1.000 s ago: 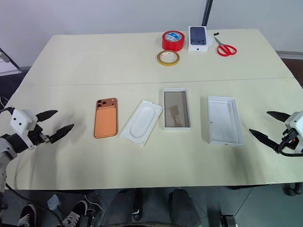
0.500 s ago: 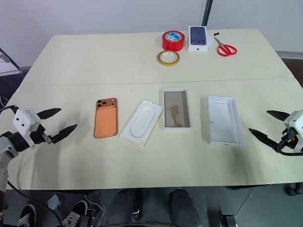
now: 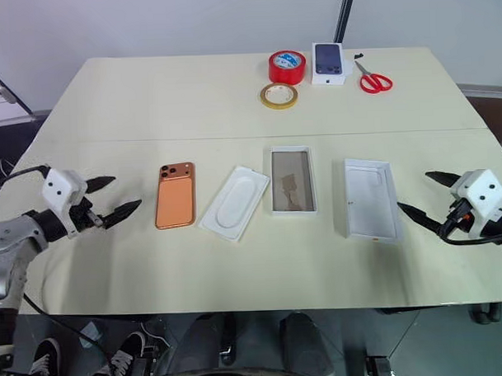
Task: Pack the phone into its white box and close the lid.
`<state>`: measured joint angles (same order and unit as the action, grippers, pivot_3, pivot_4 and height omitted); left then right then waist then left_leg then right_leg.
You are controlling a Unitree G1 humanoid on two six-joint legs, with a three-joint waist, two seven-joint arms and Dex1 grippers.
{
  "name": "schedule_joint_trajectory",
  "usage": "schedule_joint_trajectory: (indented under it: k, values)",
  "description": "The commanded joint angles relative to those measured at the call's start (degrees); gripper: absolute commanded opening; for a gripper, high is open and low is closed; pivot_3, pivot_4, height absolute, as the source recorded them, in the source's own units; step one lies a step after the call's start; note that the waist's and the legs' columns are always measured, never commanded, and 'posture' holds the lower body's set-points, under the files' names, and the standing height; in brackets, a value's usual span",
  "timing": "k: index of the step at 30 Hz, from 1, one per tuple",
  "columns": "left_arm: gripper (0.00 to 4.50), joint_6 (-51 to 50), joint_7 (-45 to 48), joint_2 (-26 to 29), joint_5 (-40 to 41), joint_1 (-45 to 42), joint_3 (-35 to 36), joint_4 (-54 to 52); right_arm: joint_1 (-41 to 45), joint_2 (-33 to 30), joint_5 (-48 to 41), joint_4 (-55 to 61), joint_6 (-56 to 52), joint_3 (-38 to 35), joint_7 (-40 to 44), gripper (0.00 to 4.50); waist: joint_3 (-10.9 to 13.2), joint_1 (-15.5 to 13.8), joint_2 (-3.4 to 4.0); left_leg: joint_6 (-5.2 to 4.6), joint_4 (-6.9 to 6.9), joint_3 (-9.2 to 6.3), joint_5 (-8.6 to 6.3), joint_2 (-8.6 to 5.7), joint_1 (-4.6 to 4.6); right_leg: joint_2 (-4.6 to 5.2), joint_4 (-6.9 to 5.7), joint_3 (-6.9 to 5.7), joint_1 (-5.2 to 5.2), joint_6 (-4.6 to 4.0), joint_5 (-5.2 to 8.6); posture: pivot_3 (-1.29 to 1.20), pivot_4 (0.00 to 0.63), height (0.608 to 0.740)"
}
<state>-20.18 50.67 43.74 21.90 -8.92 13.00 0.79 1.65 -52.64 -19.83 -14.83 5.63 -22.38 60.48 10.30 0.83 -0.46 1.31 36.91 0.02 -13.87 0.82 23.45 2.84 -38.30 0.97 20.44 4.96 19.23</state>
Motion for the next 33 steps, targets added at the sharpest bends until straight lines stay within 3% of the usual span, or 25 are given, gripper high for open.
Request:
schedule_joint_trajectory:
  k: [1,6,9,17,28,33]
  values:
    - [4.46,-18.65,-1.73,-1.0,9.48,-7.28,-2.32,-7.11,4.36,0.36,-4.49,12.09,-5.45,3.05,0.65,4.47,0.01,-0.07,0.01,0.0,0.09,-0.01,0.0,0.0,0.0,-0.01,-0.08,0.0,0.0,0.0,0.0,0.0,0.15,0.74]
    - [4.46,-38.15,-5.04,-3.99,18.84,-14.61,-4.06,-10.36,6.82,0.81,-3.37,20.7,-7.27,8.65,1.52,4.47,0.01,-0.19,-0.02,-0.02,0.12,-0.05,-0.01,0.0,0.04,-0.12,-0.02,-0.01,-0.01,0.06,0.02,0.0,0.15,0.74]
    - [4.46,-43.69,-8.18,-7.3,19.38,-18.64,-5.56,-7.64,7.62,1.17,-2.84,24.75,-7.55,12.5,2.73,4.47,0.03,-0.19,-0.04,-0.02,0.14,-0.06,-0.01,-0.01,0.08,-0.16,-0.02,-0.02,0.0,0.1,0.04,0.0,0.15,0.74]
    - [4.46,-46.33,-13.3,-15.14,16.19,-25.47,-11.1,-1.44,9.08,3.45,0.7,28.51,-4.55,19.19,3.2,4.47,0.09,-0.15,-0.15,0.0,0.23,-0.08,0.0,-0.03,0.05,-0.2,-0.14,0.0,0.0,0.11,0.04,0.0,0.15,0.74]
    - [4.46,-47.51,-15.09,-20.99,14.49,-27.96,-12.01,6.38,8.32,5.87,3.95,26.9,-2.27,19.3,0.13,4.47,0.09,-0.43,-0.15,0.05,0.24,-0.09,0.03,-0.07,0.04,-0.17,-0.14,-0.01,-0.02,0.11,0.04,0.0,0.15,0.74]
    - [4.46,-50.71,-14.03,-21.18,13.88,-26.86,-14.89,5.74,8.27,6.31,4.47,27.87,-2.41,19.22,-1.02,4.47,0.08,-0.34,-0.13,0.07,0.24,-0.1,0.04,-0.1,0.04,-0.16,-0.14,-0.01,-0.03,0.11,0.04,0.0,0.15,0.74]
